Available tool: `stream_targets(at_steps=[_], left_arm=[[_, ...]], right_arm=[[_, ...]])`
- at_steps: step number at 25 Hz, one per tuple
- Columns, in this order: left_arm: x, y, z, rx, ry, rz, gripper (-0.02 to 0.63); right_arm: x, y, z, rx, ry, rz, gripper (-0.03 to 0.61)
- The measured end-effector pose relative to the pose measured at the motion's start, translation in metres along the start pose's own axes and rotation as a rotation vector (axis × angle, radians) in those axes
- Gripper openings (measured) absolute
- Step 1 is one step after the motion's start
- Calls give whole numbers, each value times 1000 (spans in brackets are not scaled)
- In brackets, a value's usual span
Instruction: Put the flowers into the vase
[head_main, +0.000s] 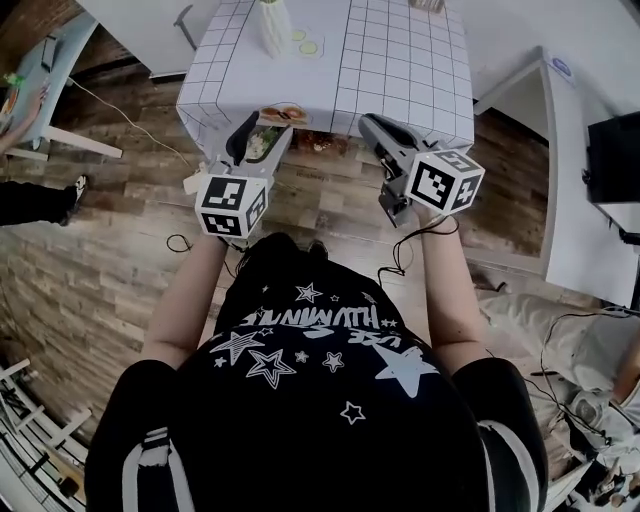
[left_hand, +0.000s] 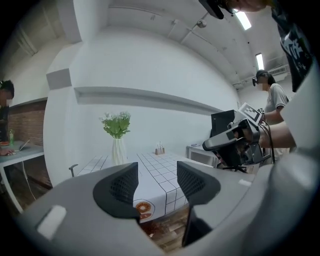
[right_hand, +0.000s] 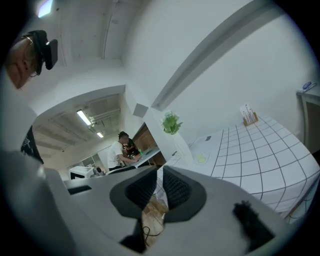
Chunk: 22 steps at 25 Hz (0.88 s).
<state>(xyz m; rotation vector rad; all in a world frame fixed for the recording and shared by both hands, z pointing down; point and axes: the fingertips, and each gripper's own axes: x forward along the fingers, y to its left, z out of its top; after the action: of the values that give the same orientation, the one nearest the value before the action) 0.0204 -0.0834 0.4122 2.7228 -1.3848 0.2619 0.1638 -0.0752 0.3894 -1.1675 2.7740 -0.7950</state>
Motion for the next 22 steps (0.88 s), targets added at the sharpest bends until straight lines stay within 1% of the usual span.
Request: stream_targets(at_steps=[6,10,13,16,20,22], left_arm=[[0,-4,1,-6,-19,-10,241],[-13,-8,-8,-35,-15,-21,241],[-28,-5,-14,-47,-11,-17,238],[-46,0,-15,-49,-14,-9,234],[-72,1,-14,-48,-22,-15,191],[-83,1,-14,-49,-27,-18,183]], right_arm=[[-4,2,-15,16,28,23,31],[-3,10,-22,7,42,23,20],[0,25,-26,14,31,37,15],[3,45,-31,-1,34,45,14],[1,71,-38,-3,22,44,14],[-2,85,-41,9,8,48,14]])
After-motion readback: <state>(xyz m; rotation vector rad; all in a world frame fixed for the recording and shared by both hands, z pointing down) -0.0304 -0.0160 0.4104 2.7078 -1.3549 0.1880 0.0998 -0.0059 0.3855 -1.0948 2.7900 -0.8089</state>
